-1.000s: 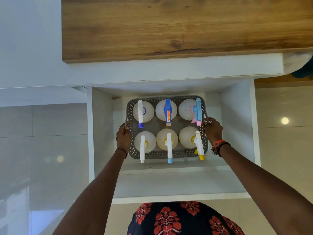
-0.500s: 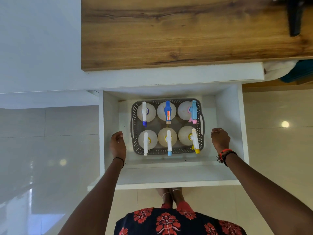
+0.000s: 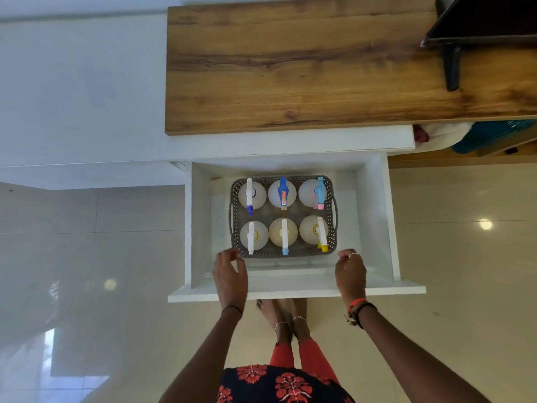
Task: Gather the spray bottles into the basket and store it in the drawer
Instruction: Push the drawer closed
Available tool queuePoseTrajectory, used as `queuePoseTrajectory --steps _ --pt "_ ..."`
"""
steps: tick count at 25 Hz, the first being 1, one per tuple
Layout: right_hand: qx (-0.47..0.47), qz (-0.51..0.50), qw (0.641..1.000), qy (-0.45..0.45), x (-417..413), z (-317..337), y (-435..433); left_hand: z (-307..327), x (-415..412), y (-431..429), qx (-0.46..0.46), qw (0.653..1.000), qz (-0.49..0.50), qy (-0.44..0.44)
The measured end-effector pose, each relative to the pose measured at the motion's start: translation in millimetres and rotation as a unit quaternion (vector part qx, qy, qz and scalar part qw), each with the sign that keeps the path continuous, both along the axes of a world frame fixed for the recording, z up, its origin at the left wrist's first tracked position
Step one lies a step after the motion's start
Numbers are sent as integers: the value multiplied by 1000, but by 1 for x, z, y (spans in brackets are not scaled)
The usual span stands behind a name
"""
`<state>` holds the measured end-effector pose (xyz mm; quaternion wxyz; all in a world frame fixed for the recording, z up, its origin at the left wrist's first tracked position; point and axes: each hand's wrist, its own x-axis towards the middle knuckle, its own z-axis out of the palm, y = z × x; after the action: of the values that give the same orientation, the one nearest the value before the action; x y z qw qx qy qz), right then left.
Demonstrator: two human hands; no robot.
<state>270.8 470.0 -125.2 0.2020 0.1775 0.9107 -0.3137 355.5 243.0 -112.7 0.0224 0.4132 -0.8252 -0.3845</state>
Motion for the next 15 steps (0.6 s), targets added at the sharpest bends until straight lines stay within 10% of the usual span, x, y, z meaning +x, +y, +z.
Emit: queuePoseTrajectory --steps 7,15 --pt "-7 250 968 5 46 27 -20 13 33 44 45 909 -392 -130" --pt "-18 408 912 -40 49 19 -19 14 29 49 8 884 -429 -185"
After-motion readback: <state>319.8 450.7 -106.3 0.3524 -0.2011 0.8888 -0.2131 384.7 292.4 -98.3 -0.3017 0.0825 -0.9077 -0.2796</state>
